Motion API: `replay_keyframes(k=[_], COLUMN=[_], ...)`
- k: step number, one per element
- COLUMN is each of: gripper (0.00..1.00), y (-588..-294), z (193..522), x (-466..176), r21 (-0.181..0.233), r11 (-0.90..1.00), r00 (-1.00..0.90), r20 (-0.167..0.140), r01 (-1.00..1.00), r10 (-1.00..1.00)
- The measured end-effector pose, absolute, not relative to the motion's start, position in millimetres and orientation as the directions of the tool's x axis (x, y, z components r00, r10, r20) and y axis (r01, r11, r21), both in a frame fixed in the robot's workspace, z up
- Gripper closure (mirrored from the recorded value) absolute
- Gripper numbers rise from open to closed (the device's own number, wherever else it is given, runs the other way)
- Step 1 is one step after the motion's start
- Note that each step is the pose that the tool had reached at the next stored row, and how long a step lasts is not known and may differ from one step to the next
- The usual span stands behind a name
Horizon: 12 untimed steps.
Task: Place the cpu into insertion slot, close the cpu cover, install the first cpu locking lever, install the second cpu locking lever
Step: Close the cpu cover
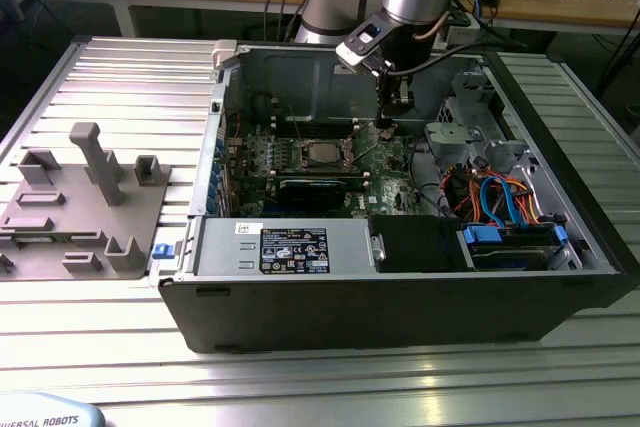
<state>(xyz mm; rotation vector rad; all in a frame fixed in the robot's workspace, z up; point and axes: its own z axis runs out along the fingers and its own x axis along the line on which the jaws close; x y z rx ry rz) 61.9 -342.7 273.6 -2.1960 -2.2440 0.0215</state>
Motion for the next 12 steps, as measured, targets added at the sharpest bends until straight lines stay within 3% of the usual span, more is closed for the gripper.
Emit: replay_keyframes(k=[12], gripper=[0.89], y=[-343], z=[272], x=[76], r21=[-0.012], r11=[0.022], r00=[-0.022], r20=[-0.007], r01=[1.0], r10=[1.0])
